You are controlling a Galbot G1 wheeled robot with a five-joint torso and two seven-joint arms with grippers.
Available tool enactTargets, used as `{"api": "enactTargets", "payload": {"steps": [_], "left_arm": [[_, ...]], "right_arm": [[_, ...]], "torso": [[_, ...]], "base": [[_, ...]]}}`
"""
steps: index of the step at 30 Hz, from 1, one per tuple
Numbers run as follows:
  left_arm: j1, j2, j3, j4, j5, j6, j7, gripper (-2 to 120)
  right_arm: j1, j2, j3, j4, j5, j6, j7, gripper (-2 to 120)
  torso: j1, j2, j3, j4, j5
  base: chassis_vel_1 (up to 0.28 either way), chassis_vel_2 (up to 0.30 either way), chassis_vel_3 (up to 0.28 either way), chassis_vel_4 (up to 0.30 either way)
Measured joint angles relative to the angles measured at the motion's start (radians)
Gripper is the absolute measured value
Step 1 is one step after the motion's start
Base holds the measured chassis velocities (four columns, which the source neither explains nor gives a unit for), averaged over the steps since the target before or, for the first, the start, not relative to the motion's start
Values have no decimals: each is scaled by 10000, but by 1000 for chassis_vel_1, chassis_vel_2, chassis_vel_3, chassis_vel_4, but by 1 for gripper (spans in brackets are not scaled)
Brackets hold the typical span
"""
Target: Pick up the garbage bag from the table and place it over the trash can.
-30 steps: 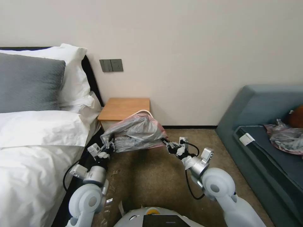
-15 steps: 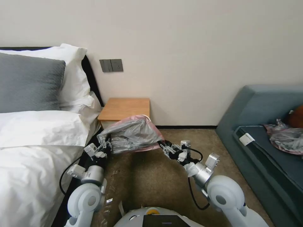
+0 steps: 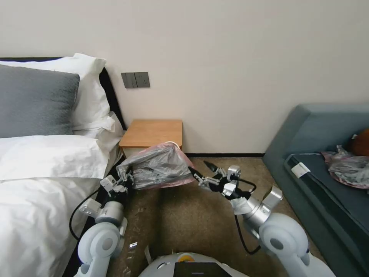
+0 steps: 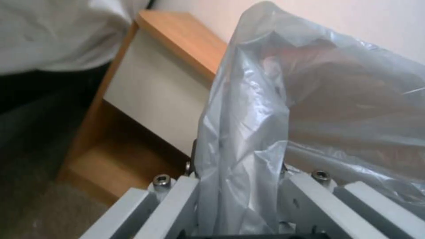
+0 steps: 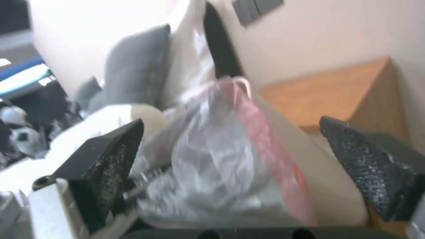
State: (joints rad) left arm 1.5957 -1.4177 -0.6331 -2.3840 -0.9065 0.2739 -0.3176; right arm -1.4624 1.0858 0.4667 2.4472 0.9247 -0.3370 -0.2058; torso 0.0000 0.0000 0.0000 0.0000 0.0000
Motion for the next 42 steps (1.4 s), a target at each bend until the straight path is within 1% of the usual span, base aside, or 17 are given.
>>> {"api": "enactTargets", "payload": {"steps": [1,2,4,6,8,12,17,24,30,33,34,35,37,38,40,41,42], "left_arm": [[5,29,-14,-44,-221,167,-7,5],[5,29,-14,-44,-221,167,-7,5],[-12,74,-76,-69,-606,462,25,5],[-14,77,-84,-70,-652,495,32,5],[-46,60,-115,-70,-950,725,65,5],[-62,17,-119,-123,-1203,915,4,5],[-115,-15,-106,-133,-1424,1062,-106,5],[-248,-25,-112,-97,-1719,1139,-202,5],[-308,-5,-186,-93,-2452,1281,-375,5],[-327,-9,-190,-88,-2620,1323,-420,5],[-331,-12,-191,-86,-2657,1331,-431,5],[-335,-13,-192,-84,-2711,1343,-441,5],[-342,-19,-192,-84,-2786,1376,-446,5],[-342,-19,-192,-84,-2786,1376,-446,5],[-346,-25,-188,-80,-2813,1406,-446,5],[-346,-28,-185,-76,-2821,1420,-447,5],[-346,-30,-181,-74,-2843,1439,-447,5]], "right_arm": [[177,39,15,-203,214,108,-185,100],[177,39,15,-203,214,108,-185,100],[356,131,42,-574,418,206,-628,100],[391,154,41,-658,464,222,-693,100],[564,358,7,-1133,936,248,-1018,100],[590,538,-87,-1429,1297,234,-1226,100],[636,745,-316,-1569,1669,193,-1221,100],[813,928,-656,-1859,1625,199,-1189,100],[1005,1092,-961,-1906,1542,205,-1075,100],[1050,1135,-1016,-1915,1510,210,-1018,98],[1063,1145,-1027,-1916,1506,215,-984,97],[1082,1158,-1031,-1916,1506,219,-948,91],[1095,1184,-1014,-1903,1504,223,-909,84],[1095,1184,-1014,-1903,1504,223,-909,84],[1087,1202,-958,-1839,1506,228,-898,73],[1081,1205,-927,-1816,1506,229,-899,71],[1072,1211,-892,-1778,1510,230,-899,65]], "torso": [[0,0,0,1,0],[0,0,0,1,0],[0,0,0,-1,-1],[0,0,0,-1,-1],[0,-1,0,0,0],[1,0,0,0,0],[1,0,0,0,-1],[1,0,0,-1,-1],[1,0,0,0,-1],[1,0,0,0,-1],[1,0,0,0,0],[1,0,0,0,0],[0,0,0,0,0],[0,0,0,0,0],[1,0,0,0,0],[0,-1,0,0,-1],[0,0,0,0,0]], "base": [[0,0,0,0],[0,0,0,0],[0,0,0,0],[0,0,0,0],[0,0,0,0],[0,0,0,0],[0,0,0,0],[0,0,0,0],[0,0,0,0],[0,0,0,0],[0,0,0,0],[0,0,0,0],[0,0,0,0],[0,0,0,0],[0,0,0,0],[0,0,0,0],[0,0,0,0]]}}
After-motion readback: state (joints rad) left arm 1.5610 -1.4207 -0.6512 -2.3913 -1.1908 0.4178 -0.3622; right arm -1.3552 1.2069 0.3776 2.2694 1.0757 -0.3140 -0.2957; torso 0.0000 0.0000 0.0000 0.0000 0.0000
